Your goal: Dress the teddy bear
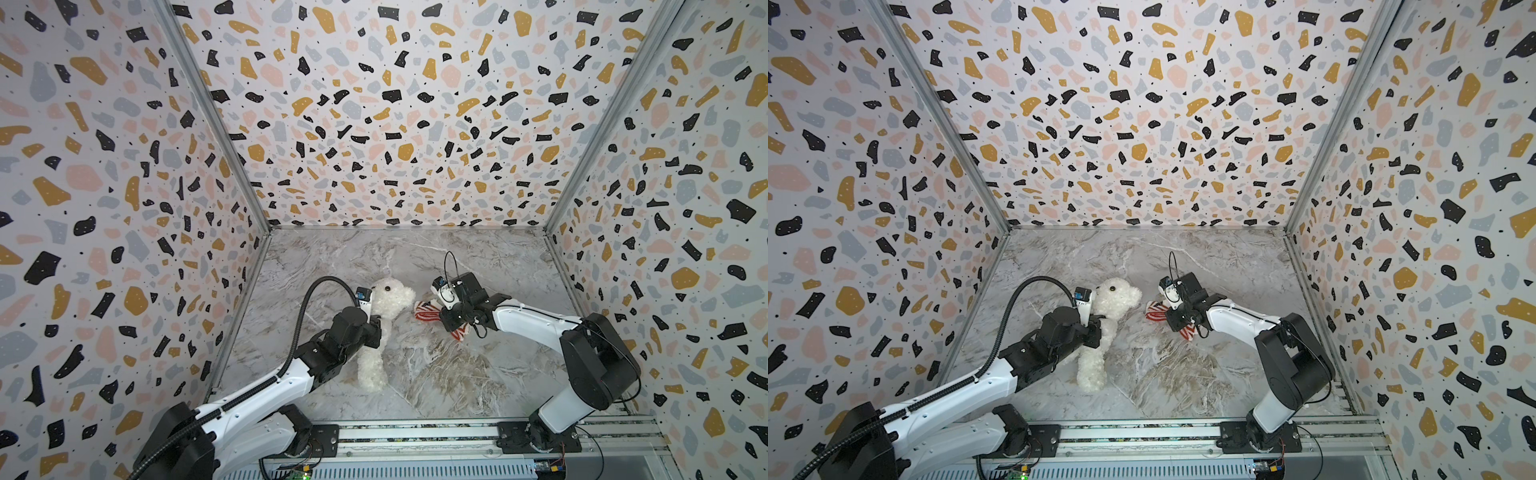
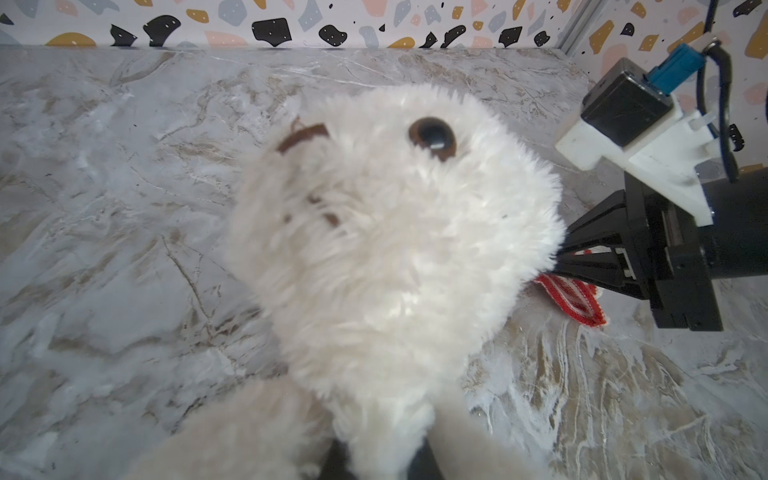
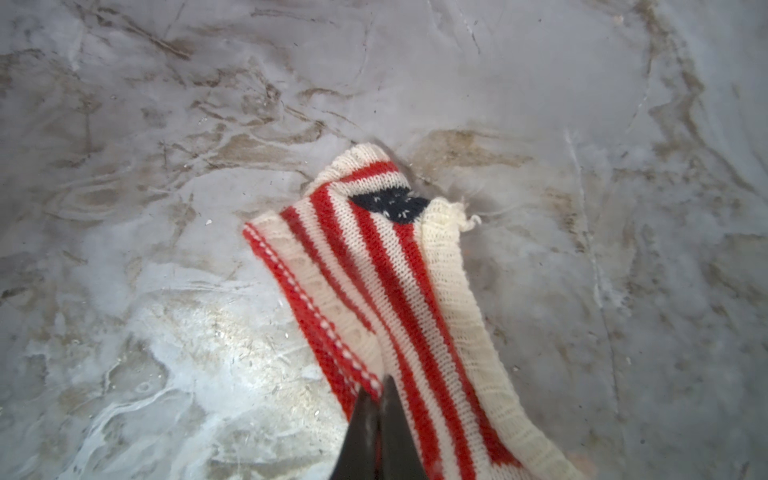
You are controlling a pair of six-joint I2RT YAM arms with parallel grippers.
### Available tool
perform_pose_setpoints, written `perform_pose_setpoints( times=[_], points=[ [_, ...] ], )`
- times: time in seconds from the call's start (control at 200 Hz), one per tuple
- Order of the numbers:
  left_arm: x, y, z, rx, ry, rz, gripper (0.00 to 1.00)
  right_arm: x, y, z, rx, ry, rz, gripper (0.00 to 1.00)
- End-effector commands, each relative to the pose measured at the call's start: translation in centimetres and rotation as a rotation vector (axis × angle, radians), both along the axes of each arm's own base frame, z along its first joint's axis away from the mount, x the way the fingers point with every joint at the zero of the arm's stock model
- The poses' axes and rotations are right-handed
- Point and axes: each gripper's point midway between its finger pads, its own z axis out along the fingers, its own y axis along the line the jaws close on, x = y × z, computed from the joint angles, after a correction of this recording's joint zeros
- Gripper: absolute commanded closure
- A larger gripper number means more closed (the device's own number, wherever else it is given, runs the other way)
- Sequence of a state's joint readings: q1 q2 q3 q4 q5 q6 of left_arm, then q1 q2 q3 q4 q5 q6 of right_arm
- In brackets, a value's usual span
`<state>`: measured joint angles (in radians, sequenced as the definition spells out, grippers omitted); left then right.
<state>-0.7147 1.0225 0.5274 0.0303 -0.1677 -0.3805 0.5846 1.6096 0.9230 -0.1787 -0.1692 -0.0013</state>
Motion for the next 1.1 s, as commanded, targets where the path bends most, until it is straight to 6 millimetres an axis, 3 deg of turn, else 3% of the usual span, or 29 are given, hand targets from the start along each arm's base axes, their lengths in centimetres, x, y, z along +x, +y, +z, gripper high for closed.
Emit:
perform_pose_setpoints(
  times=[0.0,0.105,0.32,0.501,0.641,0.796,1.091],
  points=[
    [0.1,0.0,0.6,-0.021,-0.037,0.006,0.92,-0.6,0.8,-0.4,0.023,0.033,0.029,0.93],
    [-0.1,0.2,0.0,-0.016,-0.024,0.012,0.92,-0.8,0.7,-1.1,0.000,0.041,0.031,0.88],
    [-0.2,0.4,-0.1,-0.016,-0.023,0.014,0.91,-0.8,0.4,-1.5,-0.018,0.039,0.026,0.87],
    [-0.2,0.4,0.0,-0.017,-0.023,0.013,0.91,-0.6,0.1,-1.5,-0.030,0.029,0.011,0.97],
    [-0.5,0.2,0.4,-0.027,-0.027,-0.004,0.92,-0.3,0.1,-0.2,-0.012,-0.003,-0.004,1.00],
    [-1.6,-1.3,0.5,-0.053,-0.023,-0.091,0.92,0.0,-0.1,1.0,0.011,-0.035,-0.023,1.00],
    [-4.1,-5.2,-1.0,-0.047,0.005,-0.237,0.93,0.3,-1.2,1.2,0.029,-0.038,-0.046,1.00]
  ],
)
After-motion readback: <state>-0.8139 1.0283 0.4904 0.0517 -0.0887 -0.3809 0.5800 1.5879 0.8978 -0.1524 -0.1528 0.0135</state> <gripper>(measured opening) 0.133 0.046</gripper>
